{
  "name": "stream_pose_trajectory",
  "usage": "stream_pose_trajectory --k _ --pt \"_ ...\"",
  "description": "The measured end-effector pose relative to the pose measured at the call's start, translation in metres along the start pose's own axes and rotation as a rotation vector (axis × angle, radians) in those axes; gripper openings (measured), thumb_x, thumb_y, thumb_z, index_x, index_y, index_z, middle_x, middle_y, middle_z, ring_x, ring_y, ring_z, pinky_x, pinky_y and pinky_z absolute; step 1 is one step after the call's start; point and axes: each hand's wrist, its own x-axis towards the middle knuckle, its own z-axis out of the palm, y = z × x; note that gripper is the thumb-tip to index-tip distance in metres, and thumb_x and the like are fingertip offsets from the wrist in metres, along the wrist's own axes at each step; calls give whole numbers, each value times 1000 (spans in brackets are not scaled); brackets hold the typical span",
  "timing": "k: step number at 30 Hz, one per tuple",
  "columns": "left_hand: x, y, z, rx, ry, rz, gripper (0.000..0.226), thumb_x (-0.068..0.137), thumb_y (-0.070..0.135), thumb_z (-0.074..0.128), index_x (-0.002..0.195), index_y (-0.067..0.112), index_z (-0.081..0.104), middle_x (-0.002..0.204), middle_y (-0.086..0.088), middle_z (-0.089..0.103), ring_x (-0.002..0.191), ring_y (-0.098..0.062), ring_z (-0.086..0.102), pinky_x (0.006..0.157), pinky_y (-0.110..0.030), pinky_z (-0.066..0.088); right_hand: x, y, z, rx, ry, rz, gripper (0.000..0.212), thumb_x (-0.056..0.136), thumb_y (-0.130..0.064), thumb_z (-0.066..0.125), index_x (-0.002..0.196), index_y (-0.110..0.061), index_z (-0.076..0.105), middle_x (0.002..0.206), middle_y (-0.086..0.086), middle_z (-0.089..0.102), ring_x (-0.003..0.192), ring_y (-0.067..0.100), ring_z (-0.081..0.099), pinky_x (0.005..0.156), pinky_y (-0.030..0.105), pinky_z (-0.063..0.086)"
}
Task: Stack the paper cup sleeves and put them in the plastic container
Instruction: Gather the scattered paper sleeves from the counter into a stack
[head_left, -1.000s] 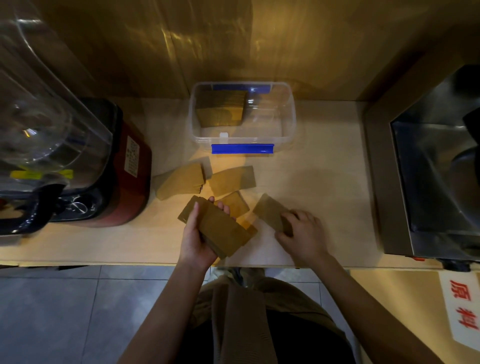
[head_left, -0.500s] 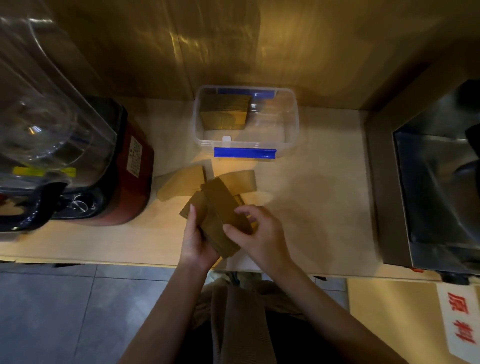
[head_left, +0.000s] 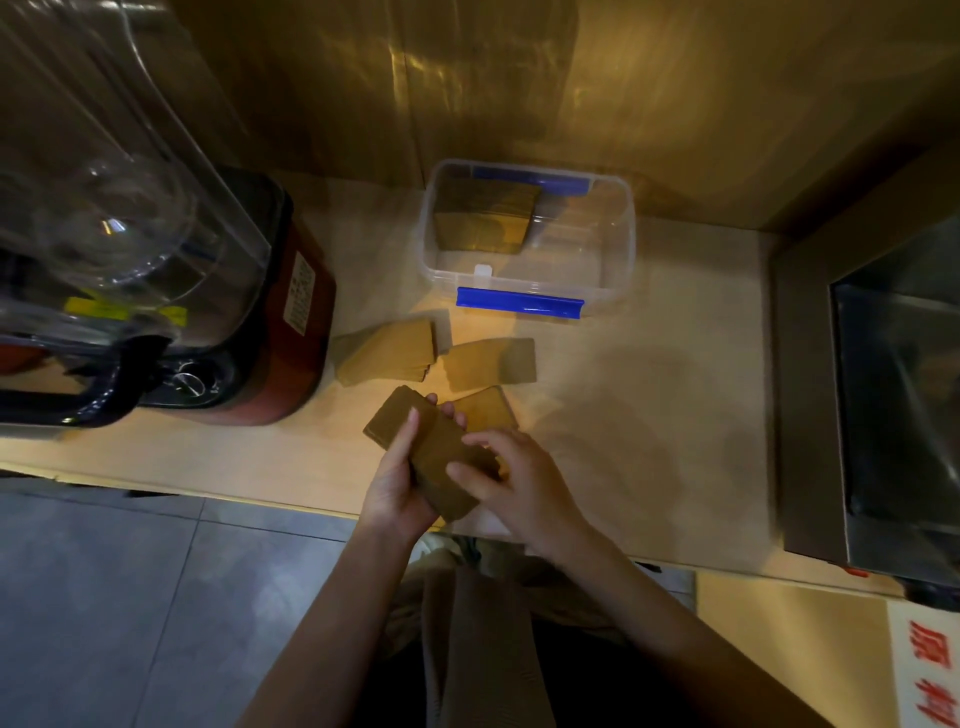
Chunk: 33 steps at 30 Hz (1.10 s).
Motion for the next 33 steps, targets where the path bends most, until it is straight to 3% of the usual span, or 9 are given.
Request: stream_pose_trajectory --k 2,5,9,11,14,19,28,30,33 --pt "-1 2 -3 -5 35 8 62 41 36 89 97 24 63 84 3 72 79 -11 69 70 -33 58 11 5 -3 101 62 75 27 88 -31 55 110 -17 59 114 6 61 102 17 54 84 34 46" --pt "-4 5 -9 -49 78 19 62 39 35 89 95 24 64 85 2 72 80 -12 69 72 -33 58 36 19 -9 -161 143 -15 25 88 -21 54 111 -13 58 113 10 62 105 23 54 83 33 42" --pt "-12 10 -16 -79 129 41 65 36 35 90 95 23 65 83 2 73 79 -13 69 76 -34 57 69 35 -7 -605 -111 -173 47 88 -20 53 133 -15 39 142 7 42 133 23 32 110 37 26" --pt "-16 12 -20 -95 157 56 67 34 35 91 95 23 65 82 1 74 78 -13 70 74 -34 58 79 42 -1 -816 -189 -248 52 88 -22 53 135 -15 33 147 5 35 137 23 25 113 39 22" --pt "-21 14 -25 -120 171 82 65 34 35 91 93 23 66 82 2 73 78 -13 69 75 -35 58 84 50 5 -972 -163 -328 49 86 -22 51 132 -17 36 143 2 39 134 21 29 109 37 26" --pt "-26 15 -31 -143 171 101 63 36 35 90 93 23 65 83 3 73 80 -13 69 80 -35 55 88 55 8 -1013 -134 -359 42 87 -19 50 128 -18 42 137 3 45 129 20 36 107 36 30" --pt "-29 17 -33 -127 146 111 63 39 36 89 95 23 63 84 3 72 80 -13 69 78 -34 57 89 48 3 -1137 -233 -354 43 84 -39 55 117 -12 47 123 12 51 117 28 45 101 40 37" --pt "-29 18 -31 -116 128 112 63 40 36 89 95 23 63 84 3 72 81 -13 69 78 -34 57 86 43 -2 -1032 -206 -274 50 80 -45 55 119 -14 47 123 11 51 117 28 44 99 39 36" --pt "-28 19 -31 -115 110 107 61 41 36 88 95 22 63 84 2 72 81 -13 69 76 -34 57 71 24 -13 -526 -59 -124 56 72 -50 59 117 -19 52 114 6 54 108 23 49 89 37 42"
